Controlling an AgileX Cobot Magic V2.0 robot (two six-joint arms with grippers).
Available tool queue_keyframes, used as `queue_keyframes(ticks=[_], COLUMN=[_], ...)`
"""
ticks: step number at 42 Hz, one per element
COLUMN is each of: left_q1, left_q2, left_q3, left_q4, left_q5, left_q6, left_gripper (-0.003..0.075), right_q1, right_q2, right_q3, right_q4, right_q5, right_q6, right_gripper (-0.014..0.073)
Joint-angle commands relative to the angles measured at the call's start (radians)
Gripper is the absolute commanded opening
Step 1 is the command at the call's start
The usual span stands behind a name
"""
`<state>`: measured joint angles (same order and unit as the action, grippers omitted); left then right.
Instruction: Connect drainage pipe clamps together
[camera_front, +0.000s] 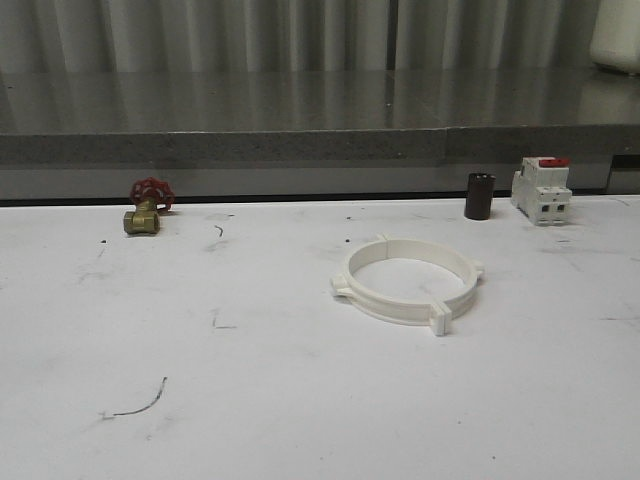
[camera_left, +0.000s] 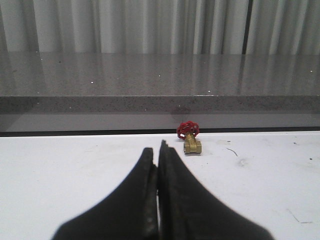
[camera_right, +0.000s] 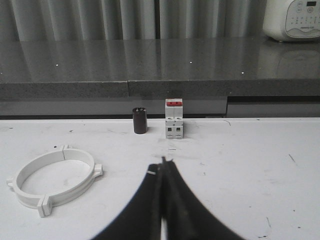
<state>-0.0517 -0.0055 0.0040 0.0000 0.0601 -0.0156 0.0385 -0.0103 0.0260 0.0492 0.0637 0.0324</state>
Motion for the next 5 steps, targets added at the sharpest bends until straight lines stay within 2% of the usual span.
queue_keyframes(ticks=[1, 5], left_q1=[0.004, 0.004], left_q2=[-0.010, -0.010], left_q3=[0.023, 0.023], left_q4=[0.000, 0.000], left_q5=[-0.084, -0.084], left_q6=[-0.001, -0.001], left_gripper=[-0.0020, -0.0020], right_q1=[-0.007, -0.007], right_q2=[-0.016, -0.016], right_q3=[-0.003, -0.003], right_q4=[0.000, 0.000], right_q5=[-0.084, -0.084], right_q6=[-0.004, -0.004], right_gripper=[-0.0068, -0.0068])
